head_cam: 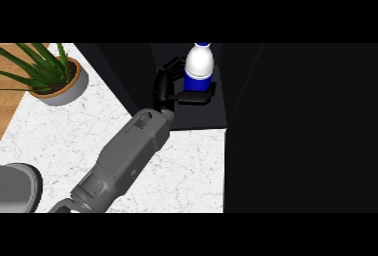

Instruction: Pick up the bottled water, place it into the cabinet and close the cabinet

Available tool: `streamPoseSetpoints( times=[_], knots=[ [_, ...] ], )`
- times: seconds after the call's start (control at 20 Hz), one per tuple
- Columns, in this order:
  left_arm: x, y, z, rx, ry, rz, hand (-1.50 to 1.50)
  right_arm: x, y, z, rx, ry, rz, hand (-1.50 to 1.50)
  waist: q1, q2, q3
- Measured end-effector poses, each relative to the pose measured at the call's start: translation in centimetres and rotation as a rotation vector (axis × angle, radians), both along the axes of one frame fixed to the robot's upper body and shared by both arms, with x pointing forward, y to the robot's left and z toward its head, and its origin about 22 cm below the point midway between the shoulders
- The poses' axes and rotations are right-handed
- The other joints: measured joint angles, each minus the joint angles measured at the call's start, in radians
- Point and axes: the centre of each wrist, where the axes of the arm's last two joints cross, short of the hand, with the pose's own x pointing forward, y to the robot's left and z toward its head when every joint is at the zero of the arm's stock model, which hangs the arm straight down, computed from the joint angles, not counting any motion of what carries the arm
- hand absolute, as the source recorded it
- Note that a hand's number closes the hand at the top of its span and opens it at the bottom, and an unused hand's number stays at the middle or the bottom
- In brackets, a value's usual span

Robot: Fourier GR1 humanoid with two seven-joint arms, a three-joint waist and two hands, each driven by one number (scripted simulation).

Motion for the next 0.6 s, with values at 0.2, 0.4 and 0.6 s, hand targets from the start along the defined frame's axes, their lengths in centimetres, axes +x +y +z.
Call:
streamPoseSetpoints(
  times=[0.2,0.4,0.6],
  knots=[
    [1.0,0.5,-0.6,0.120,0.006,0.052,1.50,0.2,-0.1,0.0,0.000,-0.003,0.014,-1.50,-0.011,0.005,0.000],
    [1.9,1.9,-1.0,0.163,0.038,0.135,1.50,0.1,0.0,-0.2,0.019,-0.008,0.028,-1.50,-0.020,0.010,-0.001],
    [2.4,3.1,-1.2,0.145,0.046,0.202,1.50,0.2,-0.2,-0.2,0.014,-0.017,0.031,-1.50,-0.026,0.015,-0.001]
  ],
)
